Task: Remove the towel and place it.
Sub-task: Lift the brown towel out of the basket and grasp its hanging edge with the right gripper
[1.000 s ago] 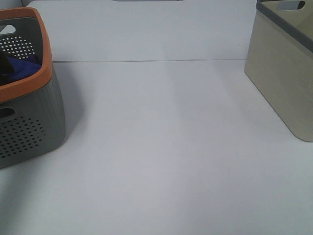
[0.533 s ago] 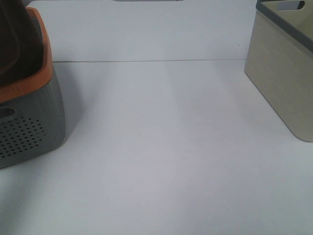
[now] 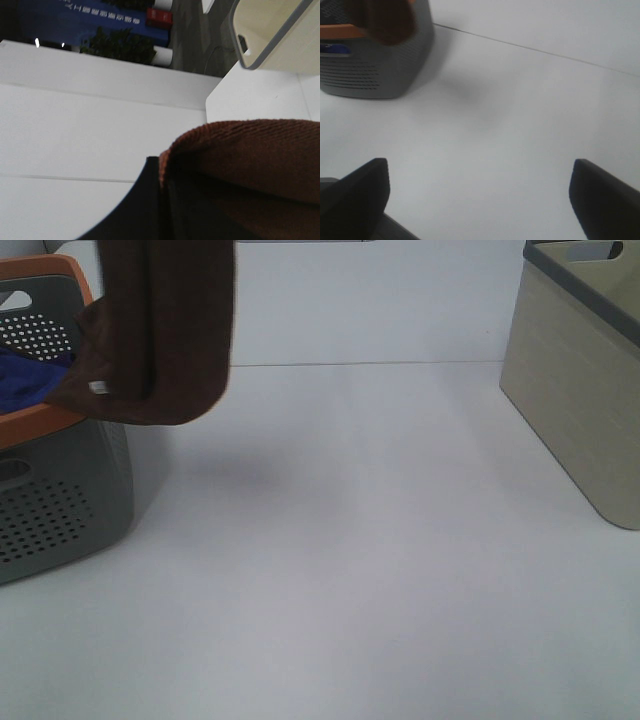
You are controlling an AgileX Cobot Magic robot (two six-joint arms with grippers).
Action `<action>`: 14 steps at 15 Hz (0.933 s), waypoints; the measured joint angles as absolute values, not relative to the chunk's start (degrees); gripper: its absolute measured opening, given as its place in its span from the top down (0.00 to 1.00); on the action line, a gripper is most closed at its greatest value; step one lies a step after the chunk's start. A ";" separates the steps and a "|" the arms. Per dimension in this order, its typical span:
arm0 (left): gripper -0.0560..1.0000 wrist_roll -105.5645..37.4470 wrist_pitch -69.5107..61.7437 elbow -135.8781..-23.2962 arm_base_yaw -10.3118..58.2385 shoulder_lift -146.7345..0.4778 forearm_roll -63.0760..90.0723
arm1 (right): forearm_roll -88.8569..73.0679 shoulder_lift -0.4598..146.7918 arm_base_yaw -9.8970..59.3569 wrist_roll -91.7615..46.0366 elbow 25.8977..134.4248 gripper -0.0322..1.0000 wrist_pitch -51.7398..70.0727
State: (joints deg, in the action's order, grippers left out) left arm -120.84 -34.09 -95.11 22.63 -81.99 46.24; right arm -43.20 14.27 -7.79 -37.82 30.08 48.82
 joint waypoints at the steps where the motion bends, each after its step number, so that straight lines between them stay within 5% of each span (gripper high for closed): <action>1: 0.95 -122.27 -34.09 -95.11 25.32 -83.19 46.24 | -49.16 17.82 -7.79 -44.92 30.08 0.14 48.30; 6: 0.95 -125.19 -33.23 -95.11 35.64 -86.52 45.95 | -72.88 34.38 -7.79 -75.52 30.08 0.14 47.67; 14: 0.95 -124.73 -35.98 -95.11 39.48 -90.30 45.66 | -83.82 44.46 -7.79 -93.62 30.08 0.14 47.67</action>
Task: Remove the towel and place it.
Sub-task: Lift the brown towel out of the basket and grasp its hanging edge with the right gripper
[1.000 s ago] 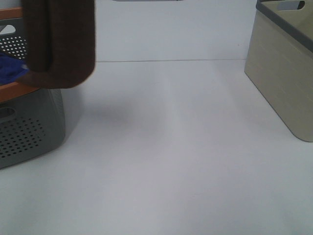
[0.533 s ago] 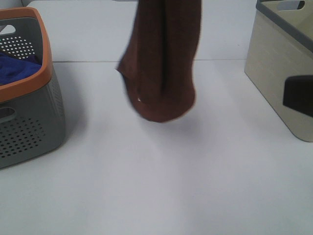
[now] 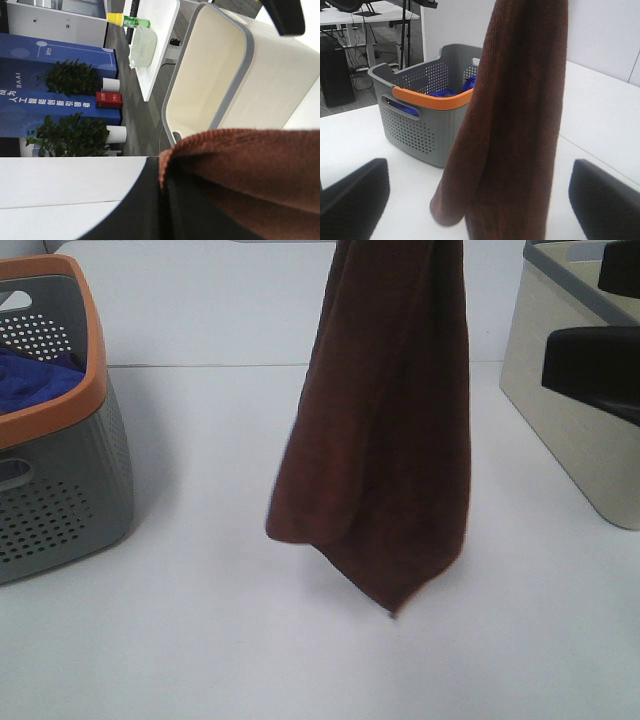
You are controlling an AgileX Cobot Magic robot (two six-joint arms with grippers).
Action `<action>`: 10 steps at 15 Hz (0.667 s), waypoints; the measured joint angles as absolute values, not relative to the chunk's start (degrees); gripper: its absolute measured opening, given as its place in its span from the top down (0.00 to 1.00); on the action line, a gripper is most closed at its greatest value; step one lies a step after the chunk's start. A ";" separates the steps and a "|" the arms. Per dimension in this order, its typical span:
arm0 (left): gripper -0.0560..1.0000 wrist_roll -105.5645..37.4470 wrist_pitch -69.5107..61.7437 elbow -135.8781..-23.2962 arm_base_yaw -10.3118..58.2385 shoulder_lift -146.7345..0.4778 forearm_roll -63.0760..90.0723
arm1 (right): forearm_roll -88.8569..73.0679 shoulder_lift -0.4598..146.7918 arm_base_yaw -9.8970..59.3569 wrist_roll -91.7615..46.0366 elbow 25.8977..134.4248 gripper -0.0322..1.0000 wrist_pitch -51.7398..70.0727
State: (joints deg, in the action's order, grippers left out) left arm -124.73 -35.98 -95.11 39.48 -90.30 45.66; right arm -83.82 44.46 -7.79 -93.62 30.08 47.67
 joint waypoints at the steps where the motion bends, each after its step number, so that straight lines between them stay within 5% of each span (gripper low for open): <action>1: 0.95 -124.73 -36.15 -95.11 40.16 -90.76 45.55 | -84.05 45.72 -7.79 -94.65 30.08 0.14 47.96; 10: 0.95 -125.02 -36.67 -95.11 42.28 -92.88 46.18 | -92.36 55.46 -7.79 -102.67 30.14 0.14 57.70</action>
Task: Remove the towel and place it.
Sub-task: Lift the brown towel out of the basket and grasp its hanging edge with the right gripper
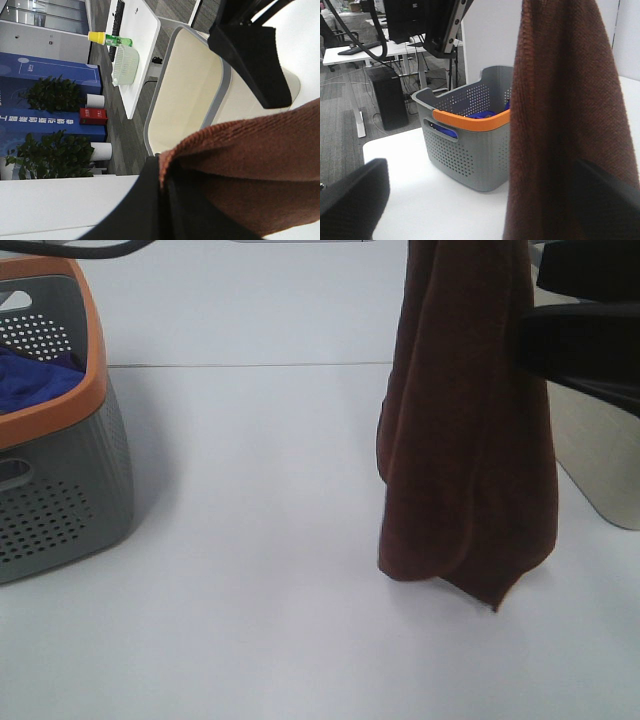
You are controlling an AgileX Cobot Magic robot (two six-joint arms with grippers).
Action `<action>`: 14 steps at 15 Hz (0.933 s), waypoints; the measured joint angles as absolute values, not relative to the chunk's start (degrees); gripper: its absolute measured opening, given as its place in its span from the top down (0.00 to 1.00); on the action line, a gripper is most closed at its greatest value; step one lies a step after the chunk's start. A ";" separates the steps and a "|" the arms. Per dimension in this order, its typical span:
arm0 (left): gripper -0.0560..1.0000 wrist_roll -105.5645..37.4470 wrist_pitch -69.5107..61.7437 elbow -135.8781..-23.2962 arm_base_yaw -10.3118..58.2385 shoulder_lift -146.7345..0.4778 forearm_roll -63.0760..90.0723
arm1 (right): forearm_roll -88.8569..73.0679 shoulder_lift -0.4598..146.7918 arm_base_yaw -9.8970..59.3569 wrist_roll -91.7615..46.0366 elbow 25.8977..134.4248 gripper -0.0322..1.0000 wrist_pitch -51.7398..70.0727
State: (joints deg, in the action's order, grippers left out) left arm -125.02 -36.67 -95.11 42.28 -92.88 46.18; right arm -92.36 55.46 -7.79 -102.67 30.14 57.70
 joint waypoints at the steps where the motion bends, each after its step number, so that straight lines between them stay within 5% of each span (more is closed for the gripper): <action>1: 0.95 -125.08 -36.67 -95.11 42.63 -92.88 46.29 | -92.42 56.61 -7.79 -103.42 30.14 0.14 57.93; 14: 0.95 -125.13 -34.03 -95.11 43.60 -92.88 46.18 | -90.58 69.39 -7.79 -105.42 30.19 0.27 58.73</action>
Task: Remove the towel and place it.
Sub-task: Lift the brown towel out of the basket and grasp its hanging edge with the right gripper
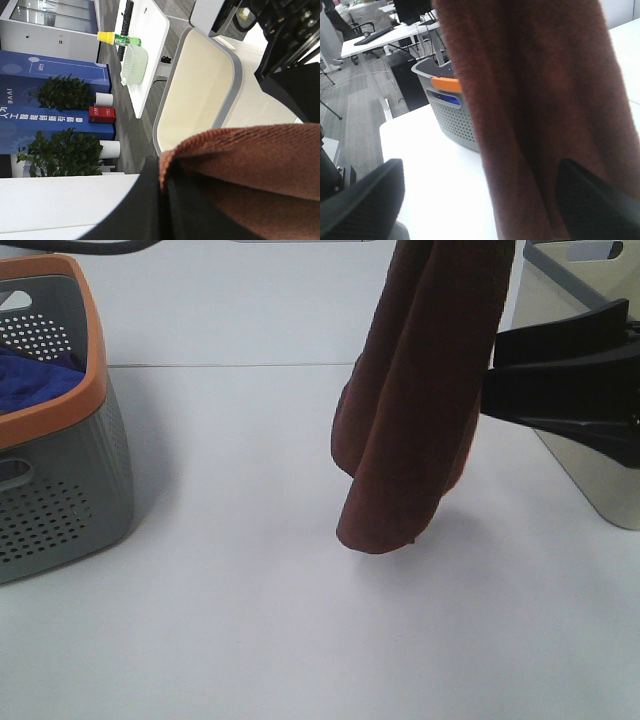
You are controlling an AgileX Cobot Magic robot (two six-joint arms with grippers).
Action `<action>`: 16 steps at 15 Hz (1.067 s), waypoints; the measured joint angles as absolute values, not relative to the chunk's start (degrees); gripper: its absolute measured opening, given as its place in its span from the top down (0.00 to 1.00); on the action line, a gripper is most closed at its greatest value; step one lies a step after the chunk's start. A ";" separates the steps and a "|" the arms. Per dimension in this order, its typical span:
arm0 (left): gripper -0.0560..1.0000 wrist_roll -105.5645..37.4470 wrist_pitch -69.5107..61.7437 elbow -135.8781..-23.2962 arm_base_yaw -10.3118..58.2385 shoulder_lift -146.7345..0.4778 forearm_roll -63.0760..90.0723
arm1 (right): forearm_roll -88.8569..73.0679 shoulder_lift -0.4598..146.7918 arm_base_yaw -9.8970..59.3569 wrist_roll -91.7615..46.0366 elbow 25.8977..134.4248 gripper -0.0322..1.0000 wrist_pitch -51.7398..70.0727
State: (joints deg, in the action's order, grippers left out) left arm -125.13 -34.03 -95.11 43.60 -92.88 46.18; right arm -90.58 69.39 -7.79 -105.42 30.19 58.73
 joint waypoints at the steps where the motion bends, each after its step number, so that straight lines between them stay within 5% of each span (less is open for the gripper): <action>1: 0.95 -125.13 -34.03 -95.11 43.60 -92.88 46.18 | -91.67 70.82 -7.79 -106.34 30.19 0.27 59.30; 8: 0.95 -125.13 -33.98 -95.11 43.60 -92.88 46.18 | -92.93 84.74 -6.07 -109.95 30.19 0.27 61.54; 12: 0.95 -124.73 -33.98 -95.11 43.60 -92.88 46.18 | -92.93 91.16 4.30 -112.64 30.25 0.27 59.87; 16: 0.95 -124.27 -33.92 -95.11 43.60 -92.88 45.95 | -96.37 95.23 6.02 -118.03 30.31 0.30 56.15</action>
